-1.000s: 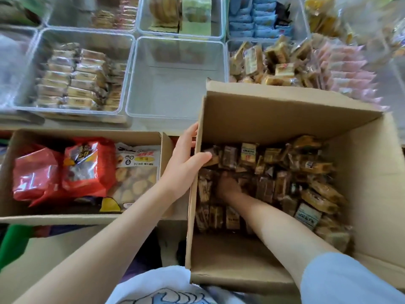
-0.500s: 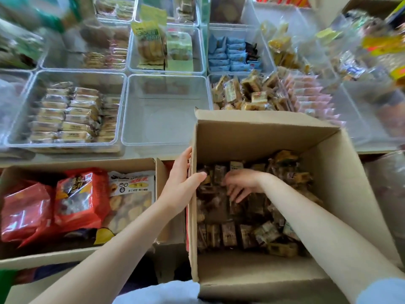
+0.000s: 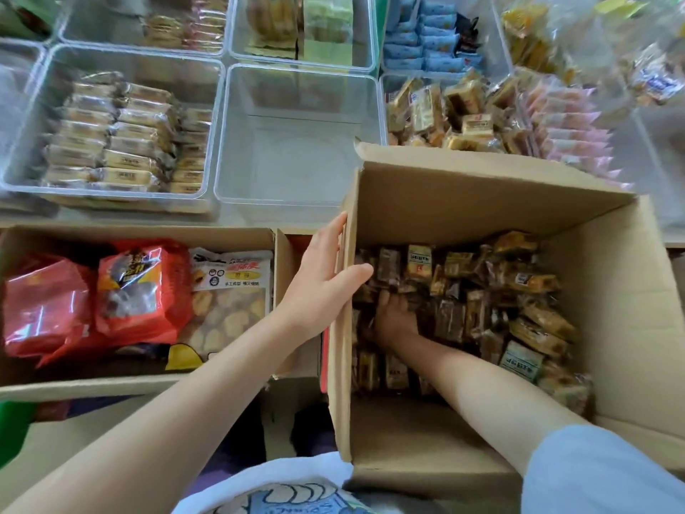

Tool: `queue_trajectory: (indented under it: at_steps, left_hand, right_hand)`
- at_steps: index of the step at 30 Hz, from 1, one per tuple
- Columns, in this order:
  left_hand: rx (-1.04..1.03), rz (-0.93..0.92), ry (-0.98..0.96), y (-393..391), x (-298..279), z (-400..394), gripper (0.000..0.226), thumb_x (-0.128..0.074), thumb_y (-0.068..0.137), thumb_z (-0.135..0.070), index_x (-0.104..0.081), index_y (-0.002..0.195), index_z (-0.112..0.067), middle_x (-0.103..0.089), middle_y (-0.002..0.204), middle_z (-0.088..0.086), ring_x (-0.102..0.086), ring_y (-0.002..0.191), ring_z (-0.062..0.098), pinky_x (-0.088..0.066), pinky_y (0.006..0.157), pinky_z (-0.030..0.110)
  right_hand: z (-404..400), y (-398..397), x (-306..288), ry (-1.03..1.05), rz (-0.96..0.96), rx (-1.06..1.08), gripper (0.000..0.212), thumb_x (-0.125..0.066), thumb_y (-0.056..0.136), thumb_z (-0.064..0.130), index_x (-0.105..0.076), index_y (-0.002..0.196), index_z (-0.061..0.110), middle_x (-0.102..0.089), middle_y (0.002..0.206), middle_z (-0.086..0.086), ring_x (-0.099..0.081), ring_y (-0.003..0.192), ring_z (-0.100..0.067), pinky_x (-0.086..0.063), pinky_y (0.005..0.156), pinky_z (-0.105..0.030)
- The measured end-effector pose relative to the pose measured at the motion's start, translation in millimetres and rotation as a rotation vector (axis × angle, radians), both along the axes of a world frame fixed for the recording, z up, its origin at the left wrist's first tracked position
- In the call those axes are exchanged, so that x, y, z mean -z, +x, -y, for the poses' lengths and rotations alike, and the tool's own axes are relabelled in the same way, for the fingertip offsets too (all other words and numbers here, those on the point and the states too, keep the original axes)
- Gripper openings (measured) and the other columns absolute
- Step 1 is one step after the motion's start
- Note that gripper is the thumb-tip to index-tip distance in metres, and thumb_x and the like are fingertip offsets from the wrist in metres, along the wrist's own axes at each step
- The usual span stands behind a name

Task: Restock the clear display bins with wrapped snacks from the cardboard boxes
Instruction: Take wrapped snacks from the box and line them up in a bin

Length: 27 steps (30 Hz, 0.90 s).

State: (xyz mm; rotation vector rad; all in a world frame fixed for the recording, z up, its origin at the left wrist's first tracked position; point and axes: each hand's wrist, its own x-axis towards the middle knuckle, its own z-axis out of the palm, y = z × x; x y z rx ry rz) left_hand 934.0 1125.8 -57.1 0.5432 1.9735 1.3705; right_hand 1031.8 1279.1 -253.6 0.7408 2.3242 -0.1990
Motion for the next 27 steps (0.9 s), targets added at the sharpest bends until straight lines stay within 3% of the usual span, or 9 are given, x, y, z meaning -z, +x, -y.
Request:
queue_trajectory:
  at_steps: [6, 8, 13, 16, 19, 23, 27]
  left_hand:
    - [-0.05, 0.021, 0.018, 3.8, 2.0, -3.0, 0.092, -0.049, 0.073, -0.059, -0.021, 0.157, -0.035, -0.03, 0.158, -0.014, -0.027, 0.145, 0.01, -0.029, 0.119, 0.054]
    - [-0.051, 0.024, 0.037, 3.6, 0.9, -3.1, 0.091, -0.051, 0.073, -0.058, -0.023, 0.157, -0.035, -0.033, 0.156, -0.013, -0.029, 0.144, 0.009, -0.029, 0.118, 0.054]
    - [-0.055, 0.039, 0.068, 4.8, -0.9, -4.5, 0.09, -0.053, 0.072, -0.055, -0.028, 0.155, -0.034, -0.038, 0.152, -0.01, -0.035, 0.14, 0.012, -0.031, 0.118, 0.053]
    - [-0.042, 0.062, 0.063, 4.9, -2.5, -3.5, 0.09, -0.056, 0.071, -0.055, -0.028, 0.154, -0.037, -0.039, 0.152, -0.01, -0.038, 0.139, 0.014, -0.035, 0.115, 0.054]
    - [0.043, 0.058, 0.011, -5.2, -11.3, 5.8, 0.095, -0.06, 0.068, -0.063, -0.027, 0.154, -0.04, -0.037, 0.154, -0.01, -0.04, 0.138, 0.011, -0.038, 0.114, 0.051]
    - [0.034, -0.086, 0.118, -35.1, -37.6, 26.9, 0.079, -0.068, 0.068, -0.066, -0.041, 0.139, -0.046, -0.046, 0.144, -0.017, -0.045, 0.131, 0.0, -0.043, 0.105, 0.03]
    - [-0.167, -0.217, 0.268, -81.4, -68.5, 51.2, 0.039, -0.081, 0.08, -0.04, -0.058, 0.111, -0.037, -0.067, 0.107, -0.018, -0.061, 0.105, -0.002, -0.048, 0.086, 0.017]
  right_hand:
    - [3.8, 10.5, 4.2, 0.016, 0.039, -0.117, 0.101, -0.069, 0.087, 0.045, -0.001, 0.156, 0.014, -0.042, 0.145, -0.022, -0.043, 0.133, -0.037, -0.038, 0.108, -0.049]
    - [-4.0, 0.4, -12.8, -0.054, 0.035, -0.085, 0.106, -0.072, 0.082, 0.049, -0.004, 0.157, 0.019, -0.043, 0.145, -0.018, -0.044, 0.133, -0.036, -0.039, 0.109, -0.049]
    - [-53.3, -28.8, -121.0, -0.756, 0.039, 0.202, 0.072, -0.07, 0.081, 0.059, -0.046, 0.143, 0.032, -0.059, 0.134, 0.002, -0.058, 0.119, -0.022, -0.051, 0.101, -0.042]
    - [-69.7, -31.0, -192.2, -1.251, -0.159, 0.53, 0.046, -0.06, 0.094, 0.047, -0.056, 0.131, 0.019, -0.064, 0.119, -0.007, -0.062, 0.109, -0.027, -0.051, 0.096, -0.041]
    - [-63.8, -38.5, -244.3, -1.594, -0.389, 0.601, 0.059, -0.071, 0.083, 0.057, -0.054, 0.12, 0.013, -0.056, 0.102, -0.011, -0.057, 0.087, -0.025, -0.051, 0.077, -0.035]
    - [-17.8, -76.5, -288.4, -1.605, -0.665, 0.563, 0.055, -0.065, 0.078, 0.059, -0.063, 0.11, 0.014, -0.063, 0.096, -0.011, -0.063, 0.084, -0.023, -0.055, 0.075, -0.035]
    - [43.4, -134.1, -294.6, -1.48, -0.842, 0.611, 0.052, -0.053, 0.099, 0.039, -0.054, 0.131, -0.002, -0.067, 0.108, -0.017, -0.065, 0.099, -0.028, -0.056, 0.086, -0.039]
